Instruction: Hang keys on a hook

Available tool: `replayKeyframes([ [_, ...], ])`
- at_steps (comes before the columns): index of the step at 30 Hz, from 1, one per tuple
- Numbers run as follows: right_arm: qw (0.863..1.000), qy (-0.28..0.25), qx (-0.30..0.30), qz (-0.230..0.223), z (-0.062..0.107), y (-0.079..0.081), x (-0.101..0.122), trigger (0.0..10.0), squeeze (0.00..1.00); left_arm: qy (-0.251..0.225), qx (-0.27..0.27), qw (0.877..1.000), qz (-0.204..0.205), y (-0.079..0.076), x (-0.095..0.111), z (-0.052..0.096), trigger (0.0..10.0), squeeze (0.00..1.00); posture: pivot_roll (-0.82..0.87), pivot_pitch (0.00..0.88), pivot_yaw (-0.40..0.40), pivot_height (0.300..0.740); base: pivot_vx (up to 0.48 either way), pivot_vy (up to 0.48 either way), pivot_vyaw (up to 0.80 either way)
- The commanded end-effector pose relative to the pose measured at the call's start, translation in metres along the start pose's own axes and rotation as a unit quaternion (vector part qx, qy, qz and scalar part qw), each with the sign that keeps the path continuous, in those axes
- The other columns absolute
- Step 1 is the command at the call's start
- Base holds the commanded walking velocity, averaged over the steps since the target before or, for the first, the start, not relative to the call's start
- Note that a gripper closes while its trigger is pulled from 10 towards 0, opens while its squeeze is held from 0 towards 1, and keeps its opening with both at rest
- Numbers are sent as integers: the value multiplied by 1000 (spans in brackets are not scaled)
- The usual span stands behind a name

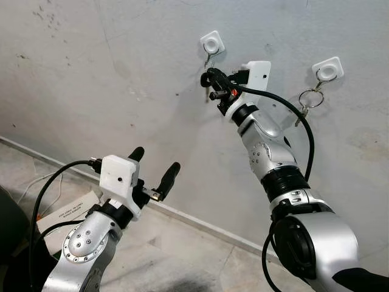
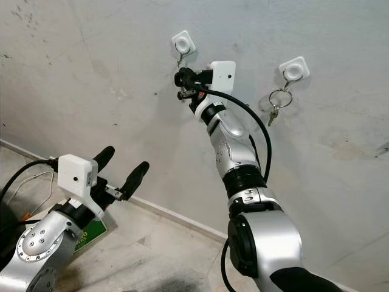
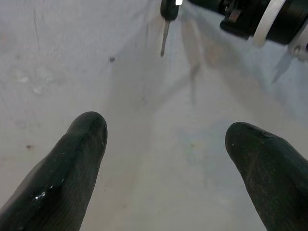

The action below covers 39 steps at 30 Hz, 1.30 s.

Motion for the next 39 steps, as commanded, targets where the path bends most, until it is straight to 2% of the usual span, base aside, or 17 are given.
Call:
replayKeyframes([
  [1, 1000, -4, -6, -2, -2, -1, 3, 10000, 0, -15, -3, 1000, -3, -3, 9, -1, 10000, 0, 202, 90, 11, 740, 0, 0, 0],
  [18, 1000, 10, -14, -24, -1, -3, -5, 10000, 0, -24, -4, 1000, -5, -3, 15, -4, 10000, 0, 204, 90, 9, 740, 0, 0, 0],
  [26, 999, 32, -6, -38, 3, 1, -18, 10000, 0, -25, -3, 1000, -7, -2, 16, -5, 10000, 0, 205, 90, 7, 740, 0, 0, 0],
  [27, 999, 32, -6, -39, 3, 1, -18, 10000, 886, -25, -3, 1000, -7, -2, 16, -5, 10000, 0, 205, 90, 7, 740, 0, 0, 0],
  [28, 999, 32, -6, -40, 3, 1, -18, 10000, 1000, -24, -3, 1000, -7, -2, 16, -5, 10000, 0, 205, 90, 7, 740, 0, 0, 0],
  [39, 999, 30, -7, -38, 3, 1, -17, 10000, 1000, -21, -3, 1000, -7, -2, 14, -5, 10000, 0, 205, 89, 6, 740, 0, 0, 0],
])
Point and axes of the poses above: a point about 5 cm out from each wrist's last joint towards the gripper, its own z axis pointing back from the gripper into the wrist, its own x axis along the axis of the wrist's last joint, y = z × x, the point moved 3 cm from there along -z, pointing out of the wrist towards the gripper, and after that the axes turned 11 degrees about z, right-handed, at the moved point
